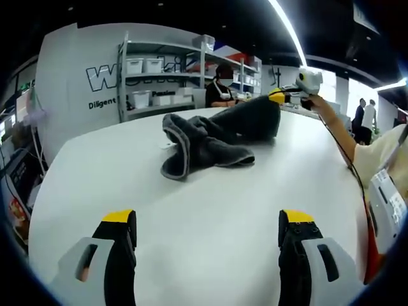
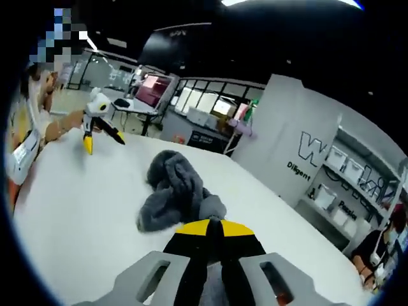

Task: Fold the towel on the table until its edges align and the towel forms a compact rectangular stack.

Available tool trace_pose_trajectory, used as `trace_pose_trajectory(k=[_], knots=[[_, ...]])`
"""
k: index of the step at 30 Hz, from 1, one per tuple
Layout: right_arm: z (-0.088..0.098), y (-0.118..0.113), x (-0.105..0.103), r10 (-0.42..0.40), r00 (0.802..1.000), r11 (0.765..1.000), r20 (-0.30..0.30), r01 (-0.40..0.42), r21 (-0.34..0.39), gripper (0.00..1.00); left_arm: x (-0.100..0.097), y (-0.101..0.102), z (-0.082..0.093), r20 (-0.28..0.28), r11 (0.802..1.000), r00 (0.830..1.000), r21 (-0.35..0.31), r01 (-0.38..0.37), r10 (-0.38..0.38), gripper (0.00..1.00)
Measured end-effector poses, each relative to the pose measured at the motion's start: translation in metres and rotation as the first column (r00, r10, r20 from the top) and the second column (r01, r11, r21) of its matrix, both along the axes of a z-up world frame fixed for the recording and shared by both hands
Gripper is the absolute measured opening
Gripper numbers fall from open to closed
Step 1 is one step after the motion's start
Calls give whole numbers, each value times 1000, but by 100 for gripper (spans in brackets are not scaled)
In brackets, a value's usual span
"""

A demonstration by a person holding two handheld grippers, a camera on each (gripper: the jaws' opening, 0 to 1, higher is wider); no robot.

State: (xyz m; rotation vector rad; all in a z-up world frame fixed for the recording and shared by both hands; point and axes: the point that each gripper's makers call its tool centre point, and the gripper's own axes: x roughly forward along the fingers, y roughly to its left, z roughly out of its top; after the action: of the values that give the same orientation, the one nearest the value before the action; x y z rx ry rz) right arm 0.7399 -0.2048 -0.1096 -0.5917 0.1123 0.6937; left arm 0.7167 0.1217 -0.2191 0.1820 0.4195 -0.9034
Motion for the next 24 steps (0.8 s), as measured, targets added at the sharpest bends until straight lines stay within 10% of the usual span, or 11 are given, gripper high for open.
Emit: trace_pose_trajectory(k=[11, 24], knots=[[-45, 59, -50, 233, 968, 945, -89, -247, -215, 1, 1, 0, -2, -8, 1000, 1000, -1, -4, 4, 90], [-117, 70, -83, 293, 914, 900, -280, -362, -243, 1, 3, -2, -4, -17, 1000, 1000, 1, -6, 6, 90]])
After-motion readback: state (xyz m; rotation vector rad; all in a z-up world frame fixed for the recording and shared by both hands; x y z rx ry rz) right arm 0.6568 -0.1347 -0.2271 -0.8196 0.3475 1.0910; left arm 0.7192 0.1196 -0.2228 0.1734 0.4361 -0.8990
